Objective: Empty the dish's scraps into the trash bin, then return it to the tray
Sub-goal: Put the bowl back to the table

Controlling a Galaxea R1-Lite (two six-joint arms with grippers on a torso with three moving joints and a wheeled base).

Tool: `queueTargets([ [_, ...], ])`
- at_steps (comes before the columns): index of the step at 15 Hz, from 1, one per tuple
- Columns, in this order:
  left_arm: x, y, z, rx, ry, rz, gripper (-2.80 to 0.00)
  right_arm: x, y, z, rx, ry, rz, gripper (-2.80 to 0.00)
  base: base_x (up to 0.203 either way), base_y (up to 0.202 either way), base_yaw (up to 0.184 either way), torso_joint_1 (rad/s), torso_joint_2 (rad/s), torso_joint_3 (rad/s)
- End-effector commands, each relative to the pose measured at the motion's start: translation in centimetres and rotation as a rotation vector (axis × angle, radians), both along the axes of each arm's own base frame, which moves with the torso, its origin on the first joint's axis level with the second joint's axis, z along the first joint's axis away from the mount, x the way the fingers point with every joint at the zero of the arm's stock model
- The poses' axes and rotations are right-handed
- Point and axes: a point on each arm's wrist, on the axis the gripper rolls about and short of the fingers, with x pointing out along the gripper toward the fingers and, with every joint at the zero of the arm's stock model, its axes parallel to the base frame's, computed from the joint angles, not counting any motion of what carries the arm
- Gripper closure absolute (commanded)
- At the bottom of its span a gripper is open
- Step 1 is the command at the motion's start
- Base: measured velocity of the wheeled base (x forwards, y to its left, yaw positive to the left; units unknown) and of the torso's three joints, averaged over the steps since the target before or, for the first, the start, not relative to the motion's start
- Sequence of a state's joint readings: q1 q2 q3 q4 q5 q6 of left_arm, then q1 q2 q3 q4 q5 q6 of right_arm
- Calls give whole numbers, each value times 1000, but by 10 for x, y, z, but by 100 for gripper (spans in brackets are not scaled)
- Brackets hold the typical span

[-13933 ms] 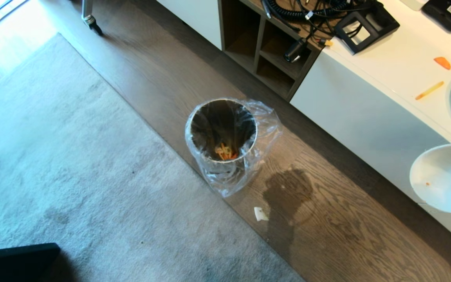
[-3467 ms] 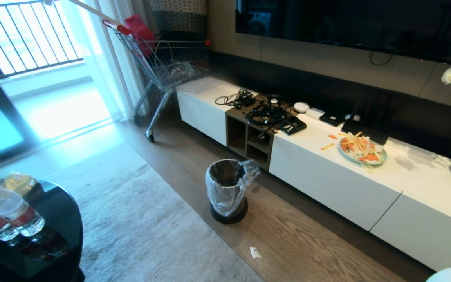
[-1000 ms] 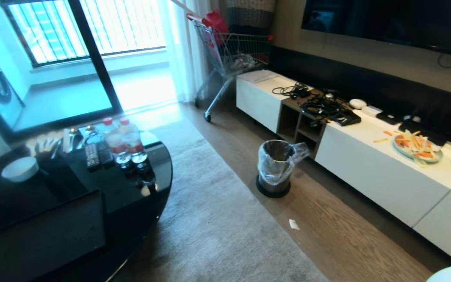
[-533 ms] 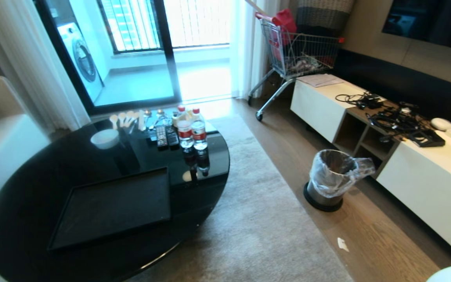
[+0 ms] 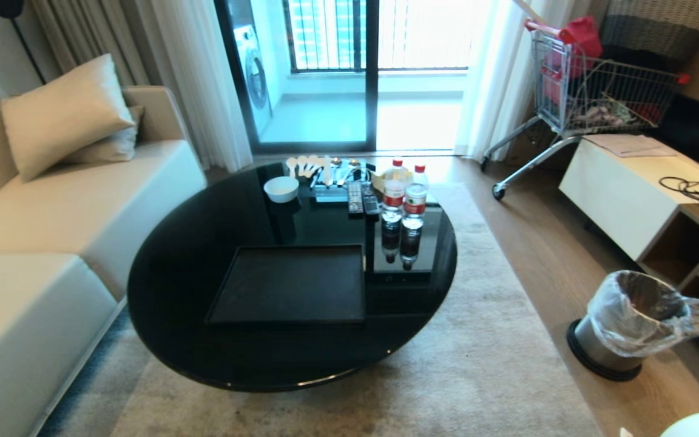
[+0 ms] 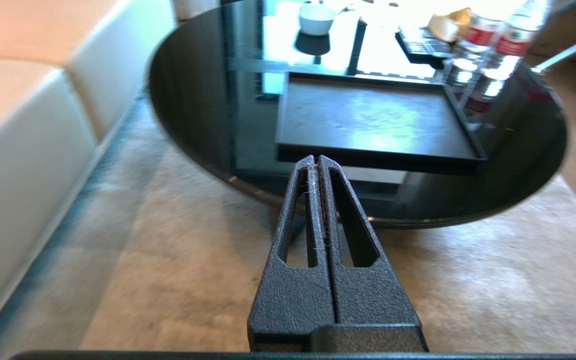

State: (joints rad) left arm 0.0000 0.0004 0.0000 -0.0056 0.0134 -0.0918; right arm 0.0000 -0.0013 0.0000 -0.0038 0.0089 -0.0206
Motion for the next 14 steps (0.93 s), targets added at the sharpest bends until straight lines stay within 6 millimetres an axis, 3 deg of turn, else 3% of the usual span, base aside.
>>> queueTargets([
  [1,0,0,0,0,-1,0,0,0,0,0,-1,0,0,0,1,-7,168,0,5,5],
  [6,0,0,0,0,-1,0,0,0,0,0,2,1,0,0,0,-8,144,4,2,3],
  [14,0,0,0,0,-1,0,0,0,0,0,2,1,0,0,0,0,0,0,0,0],
])
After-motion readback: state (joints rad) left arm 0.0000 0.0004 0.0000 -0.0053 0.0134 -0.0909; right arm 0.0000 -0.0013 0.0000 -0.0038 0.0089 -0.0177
